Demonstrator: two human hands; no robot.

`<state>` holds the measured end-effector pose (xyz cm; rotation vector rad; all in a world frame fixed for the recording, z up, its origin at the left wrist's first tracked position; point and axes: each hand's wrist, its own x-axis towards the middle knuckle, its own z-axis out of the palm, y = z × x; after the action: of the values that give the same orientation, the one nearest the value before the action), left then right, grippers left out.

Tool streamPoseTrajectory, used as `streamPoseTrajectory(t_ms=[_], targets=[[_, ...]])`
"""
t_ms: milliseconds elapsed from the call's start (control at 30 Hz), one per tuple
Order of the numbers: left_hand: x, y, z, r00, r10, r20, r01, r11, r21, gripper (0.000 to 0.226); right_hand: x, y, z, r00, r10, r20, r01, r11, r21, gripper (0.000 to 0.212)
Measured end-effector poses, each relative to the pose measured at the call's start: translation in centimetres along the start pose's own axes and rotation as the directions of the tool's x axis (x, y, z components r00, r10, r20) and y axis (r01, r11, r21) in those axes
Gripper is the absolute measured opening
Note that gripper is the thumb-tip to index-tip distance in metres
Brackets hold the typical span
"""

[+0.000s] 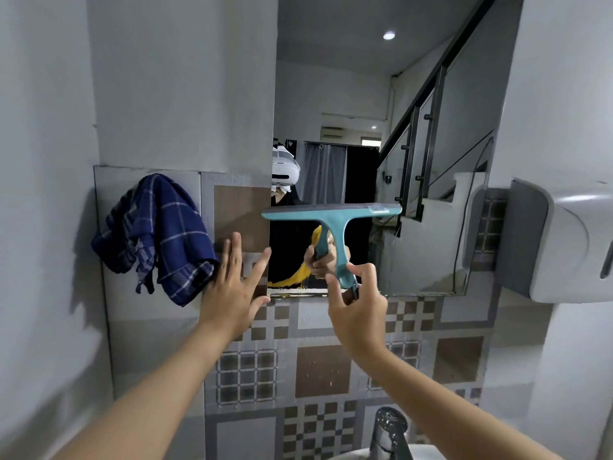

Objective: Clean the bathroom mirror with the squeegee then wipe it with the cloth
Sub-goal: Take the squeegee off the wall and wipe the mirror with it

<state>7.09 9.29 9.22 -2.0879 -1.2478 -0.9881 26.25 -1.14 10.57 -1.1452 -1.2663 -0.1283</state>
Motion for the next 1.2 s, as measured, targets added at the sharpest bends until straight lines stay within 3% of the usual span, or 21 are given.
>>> streamPoseTrajectory(t_ms=[300, 533, 800, 1200], targets=[[-0.2, -1.0, 0.7, 0.997, 0.07, -0.031, -0.069, 0.996, 0.06, 0.084, 3.3, 2.5, -4.2, 0.968, -0.236, 0.079, 0.246, 0.958, -0.149, 0.026], [-0.1, -1.1, 0.8, 0.998, 0.064, -0.025, -0.061, 0.994, 0.096, 0.073, 5.4, 4.7, -7.6, 0.934, -0.324, 0.149, 0.353, 0.898, -0.263, 0.031], [-0.1, -0.9, 0.8, 0.997, 0.072, -0.011, -0.07, 0.992, 0.101, 0.073, 6.4, 8.5, -13.2, 0.933, -0.306, 0.187, 0.354, 0.871, -0.341, 0.034], [-0.1, -0.7, 0.6, 0.998, 0.065, -0.009, -0.063, 0.99, 0.122, 0.071, 5.5, 13.1, -19.0, 0.969, -0.227, 0.094, 0.246, 0.892, -0.378, 0.04]])
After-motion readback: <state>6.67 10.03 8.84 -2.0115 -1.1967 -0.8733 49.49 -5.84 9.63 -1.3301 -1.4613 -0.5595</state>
